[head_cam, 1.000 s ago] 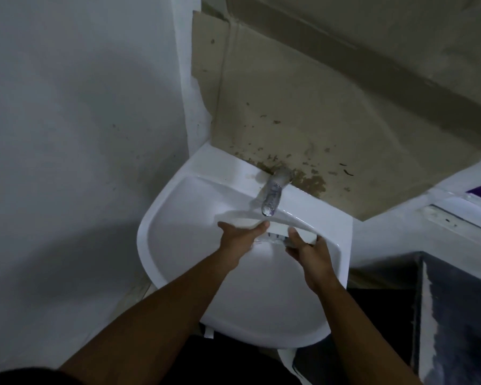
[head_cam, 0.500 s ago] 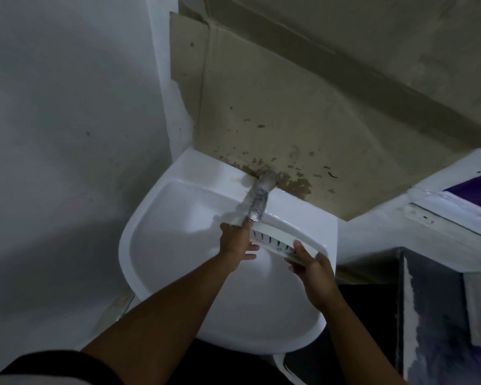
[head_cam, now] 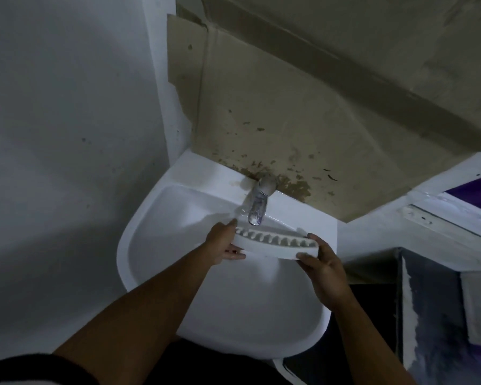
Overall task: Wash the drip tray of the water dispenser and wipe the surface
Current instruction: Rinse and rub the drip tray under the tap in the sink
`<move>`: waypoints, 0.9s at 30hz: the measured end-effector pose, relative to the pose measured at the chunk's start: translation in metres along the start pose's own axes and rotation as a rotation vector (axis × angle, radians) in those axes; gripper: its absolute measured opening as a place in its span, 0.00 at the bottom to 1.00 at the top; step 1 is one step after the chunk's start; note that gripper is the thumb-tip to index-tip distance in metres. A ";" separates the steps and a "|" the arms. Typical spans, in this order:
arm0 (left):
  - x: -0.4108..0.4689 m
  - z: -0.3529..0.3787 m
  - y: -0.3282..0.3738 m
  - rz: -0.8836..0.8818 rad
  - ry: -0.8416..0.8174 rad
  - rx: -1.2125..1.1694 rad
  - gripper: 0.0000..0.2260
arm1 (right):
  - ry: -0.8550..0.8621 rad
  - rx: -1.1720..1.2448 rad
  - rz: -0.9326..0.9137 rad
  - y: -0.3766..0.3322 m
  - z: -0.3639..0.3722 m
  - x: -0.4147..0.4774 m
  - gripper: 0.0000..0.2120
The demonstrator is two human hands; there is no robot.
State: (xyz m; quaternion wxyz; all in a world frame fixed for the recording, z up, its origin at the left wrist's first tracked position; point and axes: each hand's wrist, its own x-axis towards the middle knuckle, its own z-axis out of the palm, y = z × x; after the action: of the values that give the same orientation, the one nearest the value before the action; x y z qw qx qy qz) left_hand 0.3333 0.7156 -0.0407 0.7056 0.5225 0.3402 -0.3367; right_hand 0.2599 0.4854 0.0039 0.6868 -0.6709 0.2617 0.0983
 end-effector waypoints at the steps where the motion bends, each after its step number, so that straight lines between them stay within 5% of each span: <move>1: 0.002 -0.002 0.000 0.009 -0.024 -0.027 0.15 | -0.005 0.026 0.013 0.000 0.003 0.001 0.18; 5: 0.004 -0.009 0.000 0.005 -0.132 -0.212 0.06 | 0.060 -0.005 0.061 -0.004 0.020 0.001 0.07; 12: 0.003 -0.018 0.001 -0.007 -0.202 -0.383 0.04 | 0.061 -0.132 0.107 -0.001 0.028 0.006 0.15; 18: 0.005 -0.009 -0.006 0.153 -0.019 0.052 0.09 | 0.156 -0.512 -0.001 0.005 0.047 0.012 0.18; 27: -0.006 -0.034 -0.002 0.249 -0.038 -0.076 0.02 | 0.080 -1.030 -0.104 0.004 0.061 0.025 0.24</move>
State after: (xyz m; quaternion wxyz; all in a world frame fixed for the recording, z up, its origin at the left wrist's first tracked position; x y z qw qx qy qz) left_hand 0.3244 0.7486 -0.0445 0.7676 0.5272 0.2716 -0.2431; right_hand 0.2931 0.5396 -0.0142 0.2608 -0.9374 0.1716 0.1544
